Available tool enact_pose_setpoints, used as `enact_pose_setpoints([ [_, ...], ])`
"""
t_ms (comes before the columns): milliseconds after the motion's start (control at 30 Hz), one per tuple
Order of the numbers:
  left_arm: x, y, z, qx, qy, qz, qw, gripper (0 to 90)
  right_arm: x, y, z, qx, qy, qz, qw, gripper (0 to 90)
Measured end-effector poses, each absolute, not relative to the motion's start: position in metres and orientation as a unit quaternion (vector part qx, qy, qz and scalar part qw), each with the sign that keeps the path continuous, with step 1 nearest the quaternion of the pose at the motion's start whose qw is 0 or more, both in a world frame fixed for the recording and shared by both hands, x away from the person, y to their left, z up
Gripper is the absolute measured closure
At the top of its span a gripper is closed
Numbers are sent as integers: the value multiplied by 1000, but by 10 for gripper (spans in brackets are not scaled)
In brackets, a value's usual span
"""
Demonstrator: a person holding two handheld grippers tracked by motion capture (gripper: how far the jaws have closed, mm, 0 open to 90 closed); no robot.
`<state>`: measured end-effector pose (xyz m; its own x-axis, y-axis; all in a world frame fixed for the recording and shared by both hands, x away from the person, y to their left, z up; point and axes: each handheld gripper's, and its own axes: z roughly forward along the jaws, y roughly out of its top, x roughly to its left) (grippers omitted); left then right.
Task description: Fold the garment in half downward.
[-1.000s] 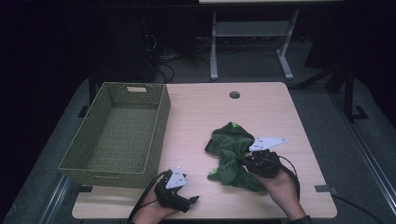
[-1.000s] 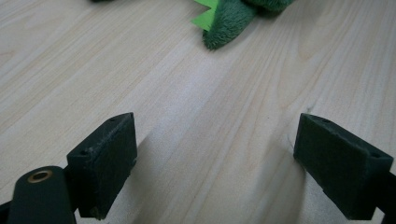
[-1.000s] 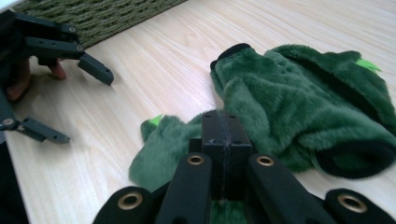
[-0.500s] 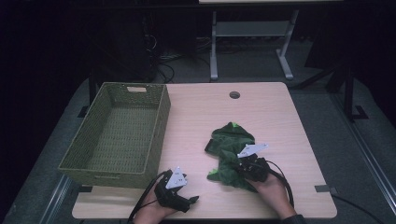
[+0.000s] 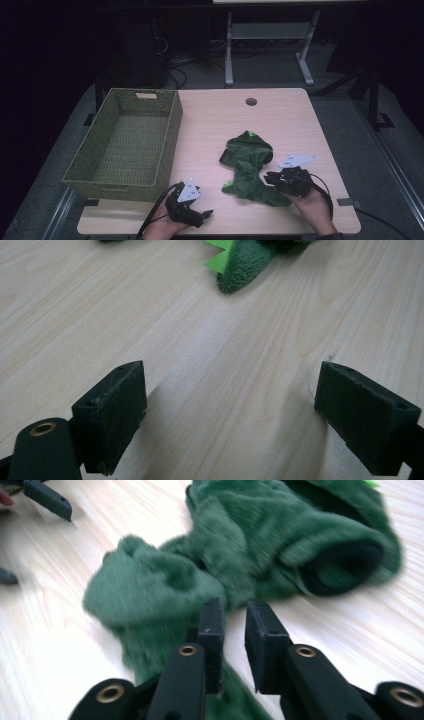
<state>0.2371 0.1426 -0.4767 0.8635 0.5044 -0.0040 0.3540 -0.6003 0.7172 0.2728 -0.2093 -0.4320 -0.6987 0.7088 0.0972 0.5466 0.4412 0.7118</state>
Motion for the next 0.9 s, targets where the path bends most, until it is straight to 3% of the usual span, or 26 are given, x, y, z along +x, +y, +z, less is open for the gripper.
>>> enact_pose_setpoints([
  [400, 237, 143, -477, 889, 241, 100, 375, 127, 232, -269, -439, 397, 832, 376, 98, 677],
  [900, 237, 143, -477, 889, 241, 100, 375, 127, 219, -279, -460, 396, 842, 364, 50, 674],
])
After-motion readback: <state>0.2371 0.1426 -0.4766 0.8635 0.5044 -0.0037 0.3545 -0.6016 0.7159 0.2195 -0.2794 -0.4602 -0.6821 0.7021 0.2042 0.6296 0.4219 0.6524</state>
